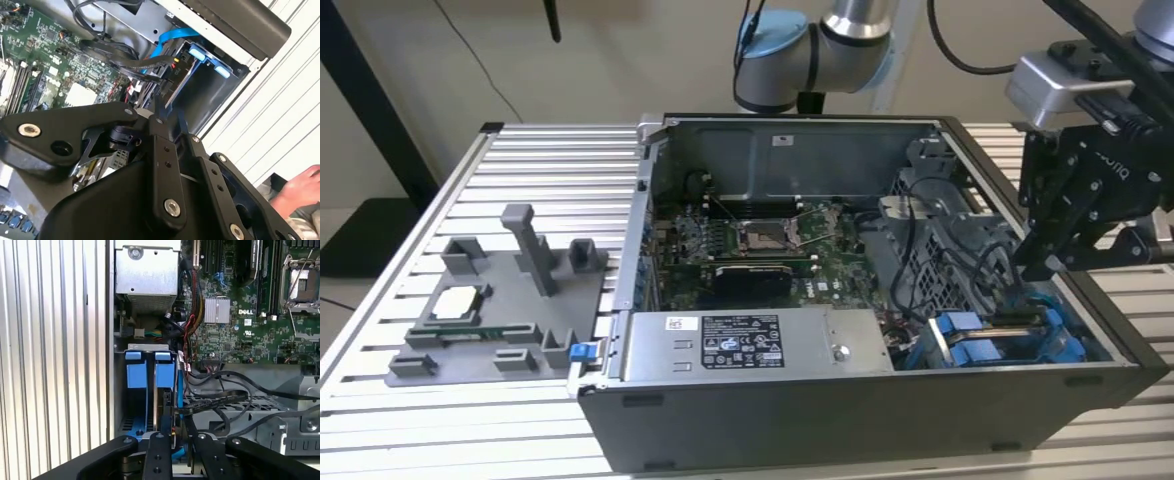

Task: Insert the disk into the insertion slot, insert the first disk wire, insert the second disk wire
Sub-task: 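Insert the second disk wire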

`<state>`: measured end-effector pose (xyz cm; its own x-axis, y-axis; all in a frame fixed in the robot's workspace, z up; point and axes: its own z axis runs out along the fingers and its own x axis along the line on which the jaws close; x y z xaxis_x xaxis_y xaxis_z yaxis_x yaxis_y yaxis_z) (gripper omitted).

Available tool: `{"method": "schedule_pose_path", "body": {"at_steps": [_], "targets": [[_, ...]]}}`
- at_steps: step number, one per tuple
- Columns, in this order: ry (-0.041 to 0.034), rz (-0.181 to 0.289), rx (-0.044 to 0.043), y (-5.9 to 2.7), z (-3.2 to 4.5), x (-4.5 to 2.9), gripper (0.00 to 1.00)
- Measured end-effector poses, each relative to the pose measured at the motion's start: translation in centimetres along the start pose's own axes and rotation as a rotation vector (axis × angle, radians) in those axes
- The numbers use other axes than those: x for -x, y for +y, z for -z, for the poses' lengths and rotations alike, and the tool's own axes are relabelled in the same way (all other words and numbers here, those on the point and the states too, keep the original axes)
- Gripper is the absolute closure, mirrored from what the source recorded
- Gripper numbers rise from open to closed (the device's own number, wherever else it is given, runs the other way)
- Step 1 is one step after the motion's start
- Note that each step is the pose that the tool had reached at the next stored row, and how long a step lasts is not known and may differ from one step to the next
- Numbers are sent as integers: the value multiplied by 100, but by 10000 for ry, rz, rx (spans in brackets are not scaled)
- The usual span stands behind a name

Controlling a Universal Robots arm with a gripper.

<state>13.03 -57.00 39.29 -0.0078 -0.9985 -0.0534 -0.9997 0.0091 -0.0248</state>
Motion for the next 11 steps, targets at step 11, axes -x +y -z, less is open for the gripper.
{"method": "schedule_pose_path", "body": {"at_steps": [11], "targets": [[2, -15, 260, -57, 2, 1, 0]]}}
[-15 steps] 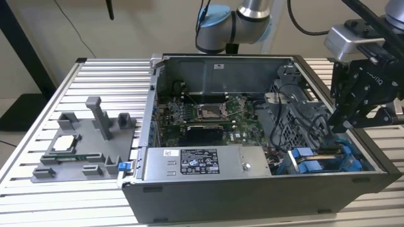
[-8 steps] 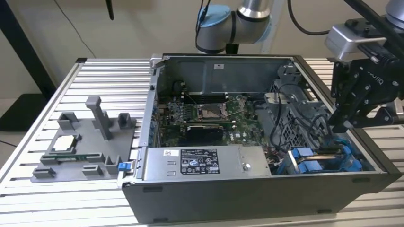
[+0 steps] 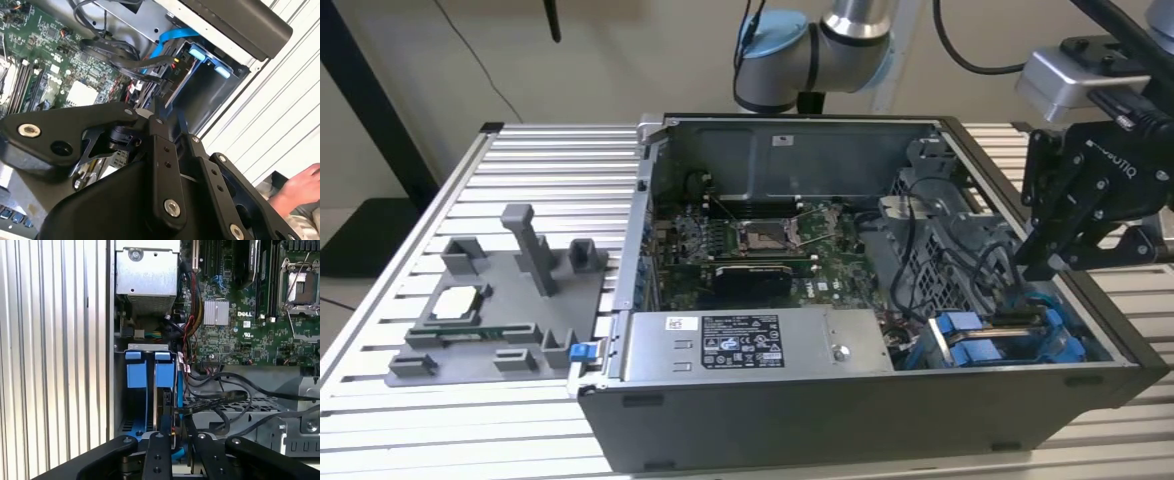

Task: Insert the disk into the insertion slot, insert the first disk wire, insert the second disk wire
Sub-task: 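Insert the second disk wire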

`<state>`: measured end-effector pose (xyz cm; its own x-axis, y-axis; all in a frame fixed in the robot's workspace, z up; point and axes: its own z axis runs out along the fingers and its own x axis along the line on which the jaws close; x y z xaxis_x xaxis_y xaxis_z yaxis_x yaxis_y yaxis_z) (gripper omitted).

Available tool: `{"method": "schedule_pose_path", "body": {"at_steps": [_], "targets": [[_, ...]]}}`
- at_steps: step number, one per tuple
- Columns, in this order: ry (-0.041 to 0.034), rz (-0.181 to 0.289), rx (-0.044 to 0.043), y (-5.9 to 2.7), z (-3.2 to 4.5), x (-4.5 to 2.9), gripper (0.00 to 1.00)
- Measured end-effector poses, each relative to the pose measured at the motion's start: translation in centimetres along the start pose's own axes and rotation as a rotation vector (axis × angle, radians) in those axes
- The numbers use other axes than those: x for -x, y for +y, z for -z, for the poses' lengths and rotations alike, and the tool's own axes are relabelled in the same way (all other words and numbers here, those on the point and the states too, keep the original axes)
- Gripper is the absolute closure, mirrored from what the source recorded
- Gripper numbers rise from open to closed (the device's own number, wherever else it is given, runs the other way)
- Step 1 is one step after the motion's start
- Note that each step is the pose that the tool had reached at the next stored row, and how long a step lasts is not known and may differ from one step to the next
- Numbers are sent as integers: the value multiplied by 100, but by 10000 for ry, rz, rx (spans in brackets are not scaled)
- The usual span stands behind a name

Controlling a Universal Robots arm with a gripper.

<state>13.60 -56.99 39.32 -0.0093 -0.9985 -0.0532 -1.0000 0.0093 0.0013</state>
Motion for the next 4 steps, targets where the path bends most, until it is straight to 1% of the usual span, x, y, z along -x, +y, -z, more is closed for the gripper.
{"method": "schedule_pose_path", "body": {"at_steps": [4], "targets": [[1, 1, 16, -1, 1, 0, 0]]}}
